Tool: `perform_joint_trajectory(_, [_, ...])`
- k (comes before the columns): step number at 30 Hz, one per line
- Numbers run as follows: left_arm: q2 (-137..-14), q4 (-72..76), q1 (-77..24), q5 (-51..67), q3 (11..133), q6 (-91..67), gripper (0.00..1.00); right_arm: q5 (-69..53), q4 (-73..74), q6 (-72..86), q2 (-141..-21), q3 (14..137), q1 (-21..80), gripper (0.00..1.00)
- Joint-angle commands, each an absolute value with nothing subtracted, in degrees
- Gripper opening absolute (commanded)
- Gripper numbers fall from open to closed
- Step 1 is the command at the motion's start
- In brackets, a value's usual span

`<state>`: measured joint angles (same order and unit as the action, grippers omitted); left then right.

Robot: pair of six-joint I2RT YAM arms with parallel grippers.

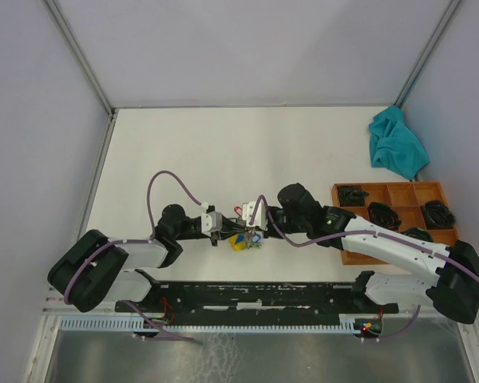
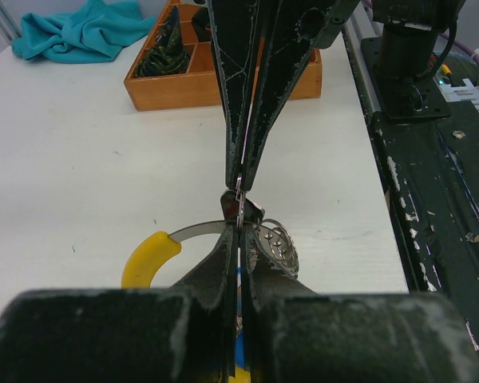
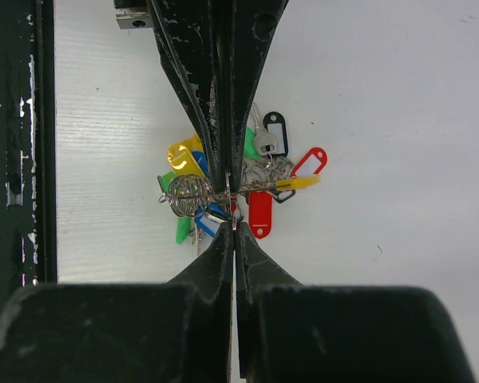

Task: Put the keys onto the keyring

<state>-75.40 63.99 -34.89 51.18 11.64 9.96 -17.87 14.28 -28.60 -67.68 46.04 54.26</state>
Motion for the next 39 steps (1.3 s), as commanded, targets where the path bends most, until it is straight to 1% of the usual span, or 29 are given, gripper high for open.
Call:
perform_joint_trajectory(1, [-75.76,67.73,-35.2,52.14,13.8,6.98,0.03,-17.81,12.32,-28.82,-66.71,48.15,54.65,0.01])
perform_joint_trajectory(9, [-75.14,67.68,-35.16,49.43,13.36,6.94,0.03,-16.79,13.54,-29.0,-65.94,47.98,54.69,0.01])
perform_joint_trajectory(39, [-75.84,68.06,-35.11,51.83,13.89,6.22,0.03,-18.11,12.04,-28.67,-66.31,47.88,54.98,0.01])
